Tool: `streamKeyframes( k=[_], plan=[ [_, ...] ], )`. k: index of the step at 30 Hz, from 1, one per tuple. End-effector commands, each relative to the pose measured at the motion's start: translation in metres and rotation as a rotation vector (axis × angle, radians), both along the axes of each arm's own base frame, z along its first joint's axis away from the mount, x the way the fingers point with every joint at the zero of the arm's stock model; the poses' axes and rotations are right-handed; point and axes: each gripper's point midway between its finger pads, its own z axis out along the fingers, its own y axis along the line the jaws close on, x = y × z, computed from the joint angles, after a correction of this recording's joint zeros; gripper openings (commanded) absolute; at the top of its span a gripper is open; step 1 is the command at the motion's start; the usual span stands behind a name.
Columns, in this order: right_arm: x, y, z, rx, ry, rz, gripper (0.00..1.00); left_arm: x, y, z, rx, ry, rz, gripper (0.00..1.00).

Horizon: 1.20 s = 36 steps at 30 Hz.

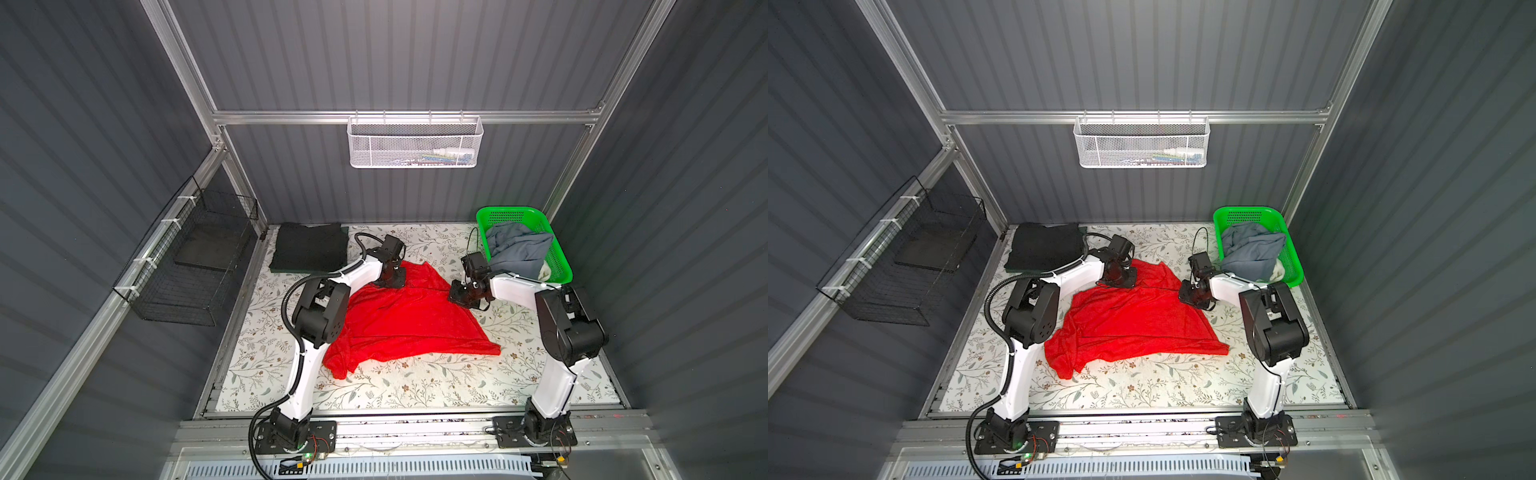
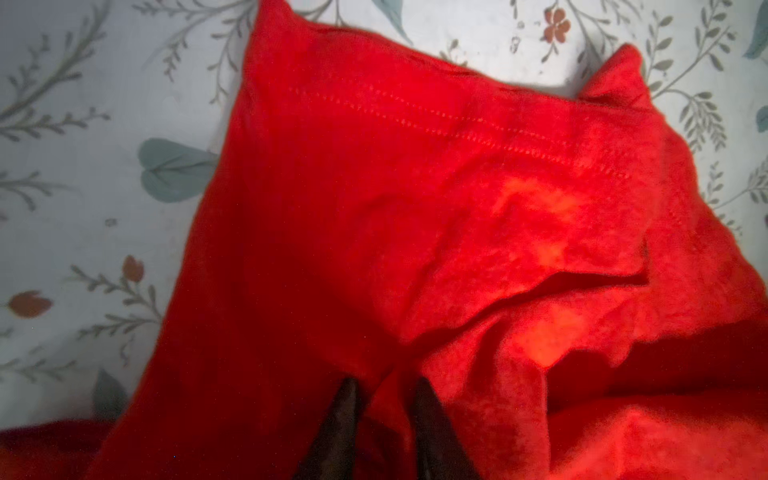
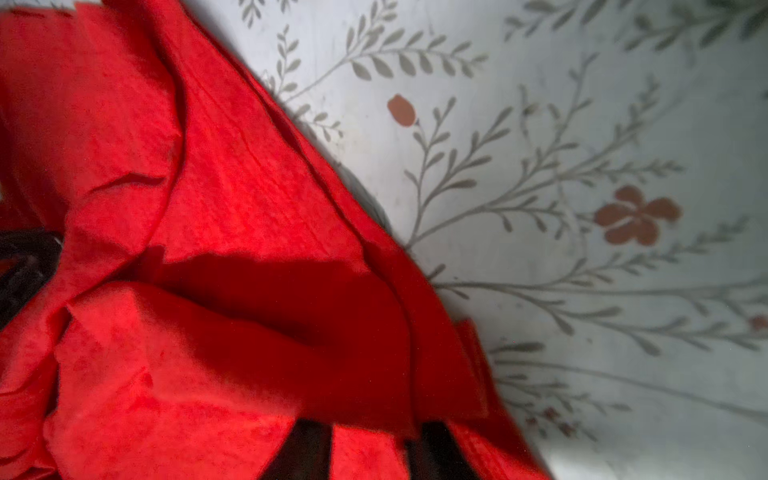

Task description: Fold and stack the t-shirts

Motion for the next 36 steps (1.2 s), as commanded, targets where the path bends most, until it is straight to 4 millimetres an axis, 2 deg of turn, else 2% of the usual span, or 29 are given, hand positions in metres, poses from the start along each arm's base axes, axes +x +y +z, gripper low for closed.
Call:
streamKeyframes(
  k=[1,2,8,15,21,28,29,32,36],
  plan=[
    [-0.009,-0.008,-0.016,-0.045,0.049,-0.005,0.03,-0.002,-0.003,-0.008,-0.019,0.045,-0.027,0.04],
    [-0.011,-0.011,-0.016,-0.055,0.052,-0.012,0.0,-0.001,0.001,-0.007,-0.014,0.045,-0.02,0.0],
    [-0.019,-0.038,-0.014,-0.046,0.04,-0.102,0.0,0.008,0.027,0.007,0.023,0.009,0.013,0.0],
    [-0.028,-0.056,-0.008,-0.101,0.023,-0.153,0.0,0.019,0.056,0.034,0.119,-0.087,0.074,0.0],
    [-0.037,-0.068,-0.005,-0.15,0.036,-0.188,0.0,0.038,0.096,0.048,0.167,-0.129,0.189,0.0],
    [-0.045,-0.081,0.009,-0.188,0.026,-0.253,0.0,0.063,0.16,0.055,0.178,-0.137,0.39,0.0],
    [-0.053,-0.087,0.01,-0.213,0.041,-0.265,0.0,0.066,0.167,0.055,0.172,-0.137,0.413,0.0],
    [-0.063,-0.101,0.02,-0.257,0.024,-0.311,0.0,0.075,0.185,0.056,0.164,-0.137,0.458,0.0],
    [-0.078,-0.117,0.029,-0.31,0.029,-0.379,0.0,0.088,0.197,0.064,0.167,-0.158,0.481,0.0]
  ],
)
